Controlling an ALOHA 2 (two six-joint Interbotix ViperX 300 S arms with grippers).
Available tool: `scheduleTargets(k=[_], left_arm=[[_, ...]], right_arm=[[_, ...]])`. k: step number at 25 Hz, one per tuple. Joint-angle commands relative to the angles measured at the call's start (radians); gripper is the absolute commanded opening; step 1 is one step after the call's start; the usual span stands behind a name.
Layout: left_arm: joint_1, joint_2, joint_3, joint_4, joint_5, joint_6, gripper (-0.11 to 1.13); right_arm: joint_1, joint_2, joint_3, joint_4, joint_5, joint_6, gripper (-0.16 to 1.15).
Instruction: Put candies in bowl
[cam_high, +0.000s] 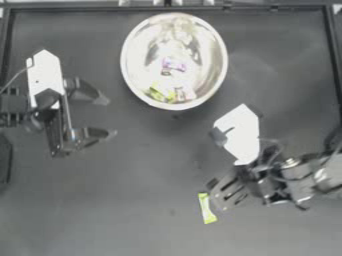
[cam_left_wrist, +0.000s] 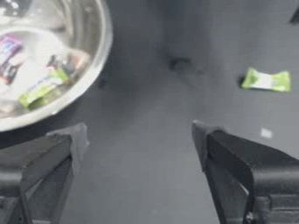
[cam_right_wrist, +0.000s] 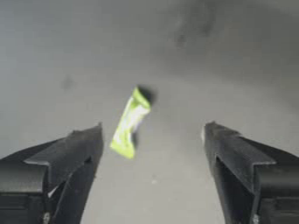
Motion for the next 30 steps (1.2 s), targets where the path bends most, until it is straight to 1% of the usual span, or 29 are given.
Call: scheduleTargets(k=[1, 4, 7, 11, 15, 30], left_arm=[[-0.011, -0.023, 0.003, -0.002, -0.014, -0.002, 1.01], [-0.015, -0.021, 0.009, -0.002, -0.014, -0.002, 1.01], [-0.015, -0.026, 0.015, -0.002, -0.026, 0.0, 1.01], [-0.015, -0.028, 0.023, -0.002, -0.034, -0.002, 1.01], [-0.017, -0.028, 0.032, -0.002, -0.038, -0.002, 1.0], [-0.017, -0.026, 0.051, -0.002, -0.067, 0.003, 1.0]], right_arm=[[0.006, 0.057, -0.064, 0.043, -0.008, -0.003, 0.96], [0.012, 0.101, -0.083, 0.051, -0.009, 0.02, 0.96], [0.015, 0.144, -0.091, 0.077, -0.015, 0.031, 0.96], [0.015, 0.192, -0.087, 0.095, -0.075, 0.046, 0.96], [0.017, 0.229, -0.084, 0.095, -0.114, 0.089, 0.96], [0.041, 0.304, -0.104, 0.091, -0.118, 0.201, 0.96]])
